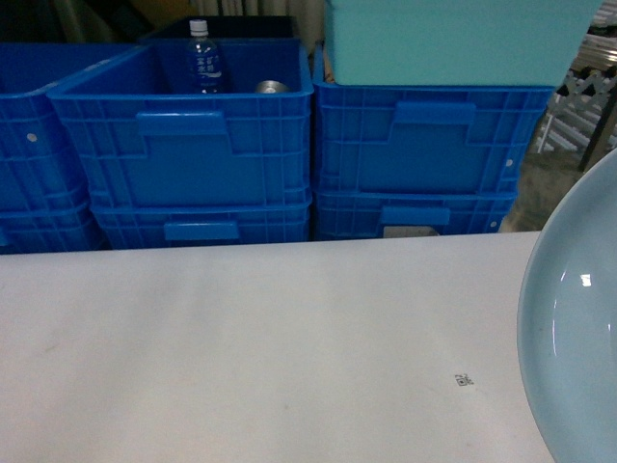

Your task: Place blue tray on left shelf second layer neatly

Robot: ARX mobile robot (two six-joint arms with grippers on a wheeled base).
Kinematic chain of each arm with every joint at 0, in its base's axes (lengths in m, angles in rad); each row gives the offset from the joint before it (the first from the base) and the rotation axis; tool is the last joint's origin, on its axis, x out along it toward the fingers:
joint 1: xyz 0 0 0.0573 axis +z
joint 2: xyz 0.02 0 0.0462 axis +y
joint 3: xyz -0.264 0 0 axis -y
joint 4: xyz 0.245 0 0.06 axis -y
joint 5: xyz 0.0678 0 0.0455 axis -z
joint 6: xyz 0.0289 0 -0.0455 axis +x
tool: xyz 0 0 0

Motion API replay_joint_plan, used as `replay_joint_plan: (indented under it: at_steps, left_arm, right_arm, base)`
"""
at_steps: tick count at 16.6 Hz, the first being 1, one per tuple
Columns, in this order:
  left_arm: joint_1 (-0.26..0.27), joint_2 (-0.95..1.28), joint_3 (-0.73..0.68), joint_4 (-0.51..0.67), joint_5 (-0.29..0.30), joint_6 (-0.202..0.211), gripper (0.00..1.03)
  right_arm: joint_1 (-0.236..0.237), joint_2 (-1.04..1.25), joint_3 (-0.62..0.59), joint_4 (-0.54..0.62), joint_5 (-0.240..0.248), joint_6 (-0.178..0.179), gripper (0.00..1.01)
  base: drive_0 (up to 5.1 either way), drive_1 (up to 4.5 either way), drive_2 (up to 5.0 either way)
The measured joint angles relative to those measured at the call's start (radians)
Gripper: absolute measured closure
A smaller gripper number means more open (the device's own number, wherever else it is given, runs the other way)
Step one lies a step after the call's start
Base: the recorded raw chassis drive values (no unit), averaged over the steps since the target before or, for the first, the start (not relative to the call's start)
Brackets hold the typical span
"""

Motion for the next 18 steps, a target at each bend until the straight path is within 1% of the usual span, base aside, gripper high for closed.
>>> replay_joint_plan:
  at_steps: [18]
  left_arm:
    - [0.000, 0.000, 0.000, 0.000, 0.000, 0.000, 0.05]
  right_arm:
    - [0.000, 0.000, 0.000, 0.000, 0.000, 0.000, 0.99]
  base:
    - [-1.6, -1.59, -1.6]
